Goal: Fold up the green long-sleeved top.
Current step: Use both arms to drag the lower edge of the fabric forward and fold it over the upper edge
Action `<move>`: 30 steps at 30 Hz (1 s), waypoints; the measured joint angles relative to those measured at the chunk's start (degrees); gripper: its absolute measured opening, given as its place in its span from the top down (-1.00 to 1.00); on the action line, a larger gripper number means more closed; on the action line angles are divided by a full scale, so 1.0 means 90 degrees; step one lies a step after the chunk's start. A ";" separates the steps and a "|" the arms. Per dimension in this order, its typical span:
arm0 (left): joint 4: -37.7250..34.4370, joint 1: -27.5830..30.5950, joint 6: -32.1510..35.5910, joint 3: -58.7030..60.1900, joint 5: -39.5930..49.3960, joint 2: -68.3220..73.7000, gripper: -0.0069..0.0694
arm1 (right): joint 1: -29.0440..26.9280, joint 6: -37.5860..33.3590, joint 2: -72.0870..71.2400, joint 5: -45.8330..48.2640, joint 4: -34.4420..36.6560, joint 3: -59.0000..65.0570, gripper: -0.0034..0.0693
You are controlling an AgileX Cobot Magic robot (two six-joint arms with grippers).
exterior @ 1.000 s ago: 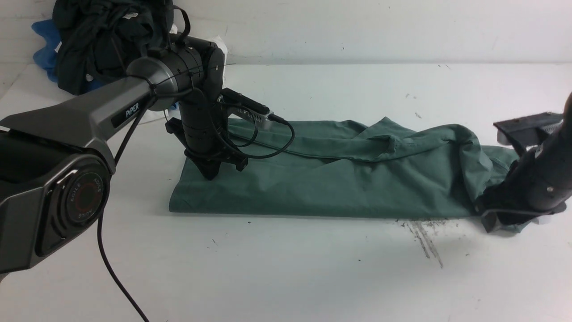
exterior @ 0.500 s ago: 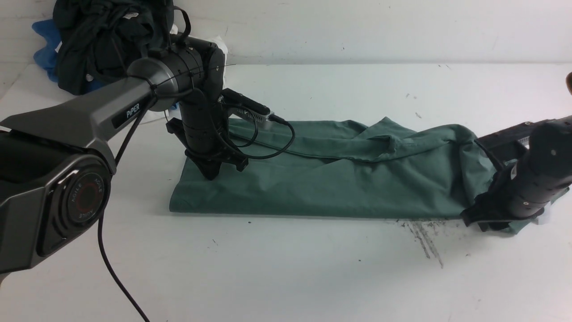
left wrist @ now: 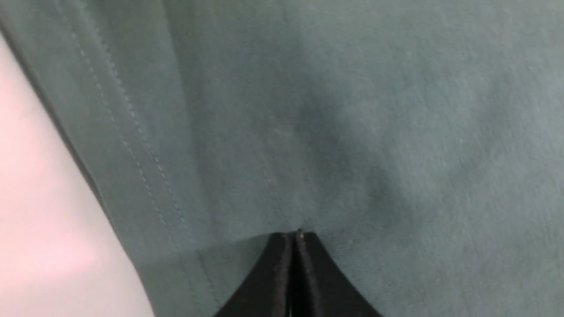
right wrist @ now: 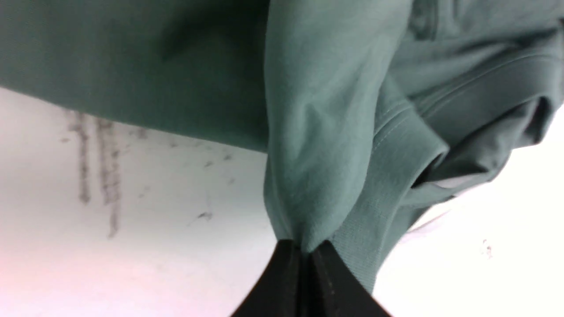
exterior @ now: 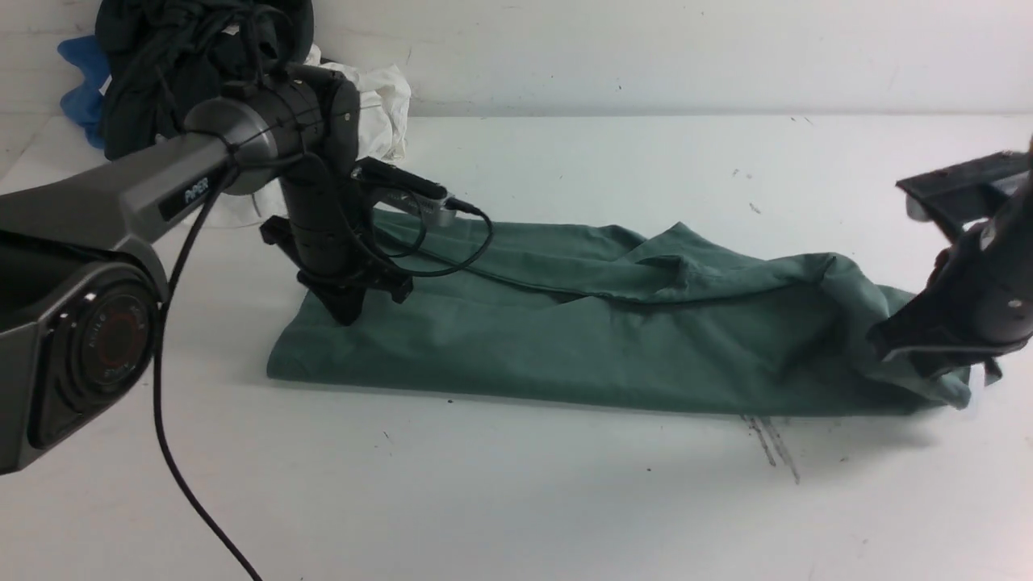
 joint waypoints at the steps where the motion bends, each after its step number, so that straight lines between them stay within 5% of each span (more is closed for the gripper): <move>1: 0.0034 0.0061 0.0000 0.0171 0.0000 -0.0111 0.84 | -0.0034 -0.0120 -0.0083 0.0120 0.0099 -0.0088 0.90; 13: 0.0150 0.0386 0.0000 0.2264 -0.0384 -0.1199 0.84 | -0.1510 -0.0799 0.1376 0.0874 0.1298 -0.1768 0.90; 30: 0.0000 0.0552 -0.0005 0.2373 -0.0500 -0.1244 0.84 | -0.1725 -0.0660 0.3631 0.1037 0.0657 -0.3452 0.77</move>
